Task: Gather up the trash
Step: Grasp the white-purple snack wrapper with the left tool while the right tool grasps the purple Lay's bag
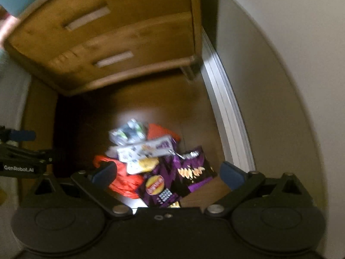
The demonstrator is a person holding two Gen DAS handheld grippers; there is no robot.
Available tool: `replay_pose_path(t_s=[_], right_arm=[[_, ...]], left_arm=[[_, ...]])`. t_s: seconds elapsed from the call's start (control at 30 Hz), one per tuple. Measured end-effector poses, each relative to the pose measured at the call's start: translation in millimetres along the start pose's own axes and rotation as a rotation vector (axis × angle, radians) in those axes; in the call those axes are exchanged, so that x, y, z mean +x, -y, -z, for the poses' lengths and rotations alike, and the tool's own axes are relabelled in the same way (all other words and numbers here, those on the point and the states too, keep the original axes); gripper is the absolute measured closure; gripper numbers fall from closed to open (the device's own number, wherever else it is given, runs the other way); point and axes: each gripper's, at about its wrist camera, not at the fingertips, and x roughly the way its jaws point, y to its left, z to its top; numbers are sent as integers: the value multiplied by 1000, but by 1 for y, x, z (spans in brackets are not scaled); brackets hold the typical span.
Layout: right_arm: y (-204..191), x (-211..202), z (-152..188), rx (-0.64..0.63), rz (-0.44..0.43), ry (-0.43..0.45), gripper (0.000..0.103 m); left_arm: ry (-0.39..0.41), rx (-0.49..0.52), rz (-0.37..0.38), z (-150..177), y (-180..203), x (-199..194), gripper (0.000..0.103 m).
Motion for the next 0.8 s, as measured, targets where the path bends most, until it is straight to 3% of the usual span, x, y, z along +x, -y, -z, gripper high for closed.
replay_pose_path(t_s=[0.2,0.37,0.53,0.63,0.73,0.8], right_arm=[[2,79,33,-18,-22,-84,2],[21,134,46,-12,13,-133,4],[39,171,39,-119,0,-153,5],[51,185,30,-100,10,-134,5],[56,197,19,-88,-8,-121,5],[54,209,13,-155,-23,-138,5]], left_arm=[[-27,111,-4,-8,13,91,5],[-37,248,11,-8,32,144,5],[-37,371,28,-12,44,183,5],[-46,432,27,-11,52,203,5],[-54,440,43,-11,54,216,5],[-54,440,61,-12,53,221,5]])
